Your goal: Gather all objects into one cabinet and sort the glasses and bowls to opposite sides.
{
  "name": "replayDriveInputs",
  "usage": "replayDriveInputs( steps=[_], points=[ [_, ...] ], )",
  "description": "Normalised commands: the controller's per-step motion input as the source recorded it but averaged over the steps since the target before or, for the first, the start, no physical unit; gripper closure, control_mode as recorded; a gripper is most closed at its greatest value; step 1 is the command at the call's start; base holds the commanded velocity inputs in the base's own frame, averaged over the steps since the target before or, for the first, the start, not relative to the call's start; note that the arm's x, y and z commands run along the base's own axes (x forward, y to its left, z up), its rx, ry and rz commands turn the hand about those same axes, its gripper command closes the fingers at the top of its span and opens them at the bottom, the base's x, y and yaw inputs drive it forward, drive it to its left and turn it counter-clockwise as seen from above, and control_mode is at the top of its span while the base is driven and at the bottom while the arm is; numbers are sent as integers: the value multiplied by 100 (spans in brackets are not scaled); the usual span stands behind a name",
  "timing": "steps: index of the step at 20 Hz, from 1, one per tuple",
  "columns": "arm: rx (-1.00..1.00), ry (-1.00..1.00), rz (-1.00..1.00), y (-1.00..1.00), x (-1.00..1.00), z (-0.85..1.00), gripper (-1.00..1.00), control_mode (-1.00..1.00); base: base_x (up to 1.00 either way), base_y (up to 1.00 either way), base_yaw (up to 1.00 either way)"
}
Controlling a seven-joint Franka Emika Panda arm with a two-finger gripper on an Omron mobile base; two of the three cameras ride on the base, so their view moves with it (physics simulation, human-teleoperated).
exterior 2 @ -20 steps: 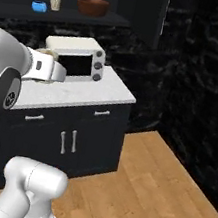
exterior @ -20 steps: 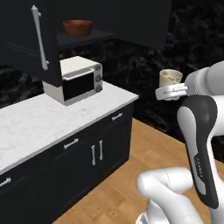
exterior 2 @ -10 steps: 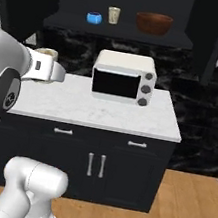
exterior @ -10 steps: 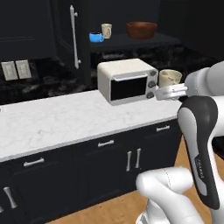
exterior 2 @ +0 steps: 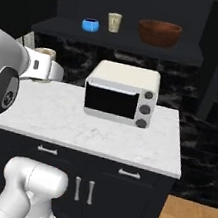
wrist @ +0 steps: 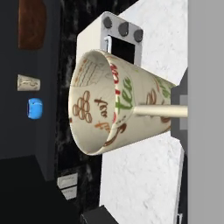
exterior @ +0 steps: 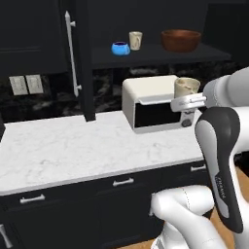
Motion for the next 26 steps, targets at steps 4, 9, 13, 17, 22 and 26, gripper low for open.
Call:
replayDriveInputs(
  steps=[4,9,13,17,22,26],
  points=[
    [0,0,0,0,0,0,100,100,64,-51,24],
    [0,0,0,0,0,0,100,100,67,-38,16],
    [0,0,0,0,0,0,100,100,50,2,1],
    [0,0,0,0,0,0,100,100,21,21,-10],
    [0,0,0,0,0,0,100,100,0,26,-12],
    [0,0,0,0,0,0,100,100,0,35,-3]
  ],
)
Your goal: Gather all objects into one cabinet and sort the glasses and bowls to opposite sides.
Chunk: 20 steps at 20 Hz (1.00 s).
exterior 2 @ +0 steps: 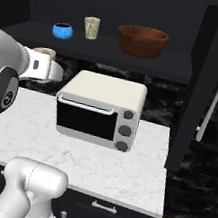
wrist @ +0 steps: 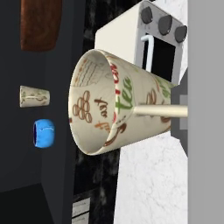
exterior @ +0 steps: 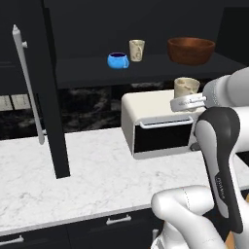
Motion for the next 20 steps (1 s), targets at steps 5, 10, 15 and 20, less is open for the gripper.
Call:
replayDriveInputs(
  steps=[5,10,15,20],
  points=[
    [0,0,0,0,0,0,100,100,0,22,0],
    [0,-7,2,20,-14,0,100,-100,0,0,0],
    [0,-15,18,62,-2,18,100,-100,0,0,0],
    [0,-9,21,29,52,23,100,-100,0,0,0]
  ],
)
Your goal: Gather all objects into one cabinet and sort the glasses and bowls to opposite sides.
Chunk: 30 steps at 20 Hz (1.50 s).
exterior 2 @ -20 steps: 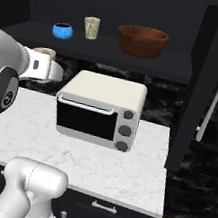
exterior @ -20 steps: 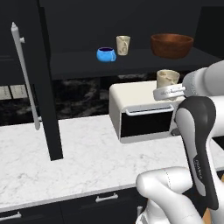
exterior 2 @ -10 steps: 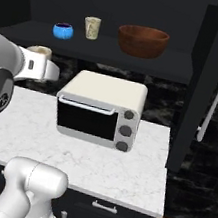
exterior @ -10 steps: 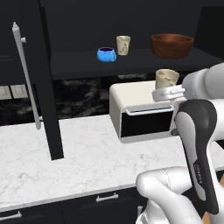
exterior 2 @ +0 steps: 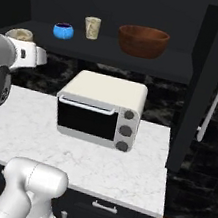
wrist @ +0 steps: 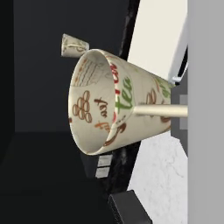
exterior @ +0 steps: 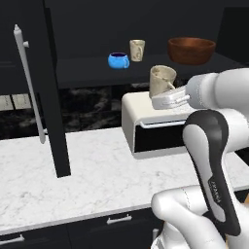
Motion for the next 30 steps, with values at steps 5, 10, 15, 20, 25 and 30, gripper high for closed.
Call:
replayDriveInputs(
  steps=[5,10,15,20,25,30],
  points=[
    [0,16,22,54,97,3,100,-100,0,0,0],
    [-3,33,9,56,74,13,100,-100,0,0,0],
    [0,-1,0,14,37,11,100,-100,0,0,0],
    [0,0,0,19,41,17,100,-100,0,0,0],
    [0,0,0,30,55,0,100,-100,0,0,0],
    [0,0,0,47,66,-9,100,-100,0,0,0]
  ],
)
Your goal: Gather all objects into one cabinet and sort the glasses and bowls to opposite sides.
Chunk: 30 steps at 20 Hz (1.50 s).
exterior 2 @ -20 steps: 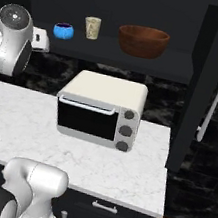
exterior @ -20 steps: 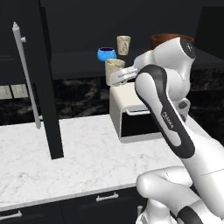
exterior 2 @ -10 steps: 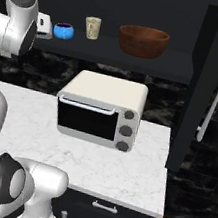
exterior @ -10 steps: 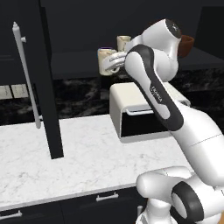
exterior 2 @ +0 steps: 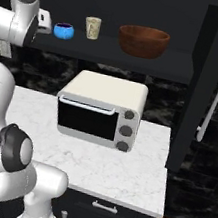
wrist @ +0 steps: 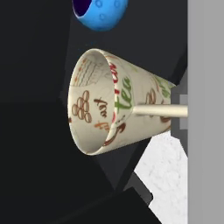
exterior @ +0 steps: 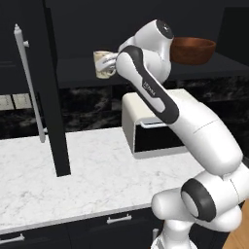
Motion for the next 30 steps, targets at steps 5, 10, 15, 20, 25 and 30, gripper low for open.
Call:
replayDriveInputs(
  steps=[5,10,15,20,25,30],
  points=[
    [0,1,0,51,54,0,100,-100,0,0,0],
    [0,6,0,40,37,-1,100,-100,0,0,0],
    [0,0,0,19,15,-18,100,-100,0,0,0],
    [0,-15,-3,3,1,-18,100,-100,0,0,0],
    [0,-15,-3,1,13,-24,100,-100,0,0,0],
    [0,0,0,15,41,-6,100,-100,0,0,0]
  ],
)
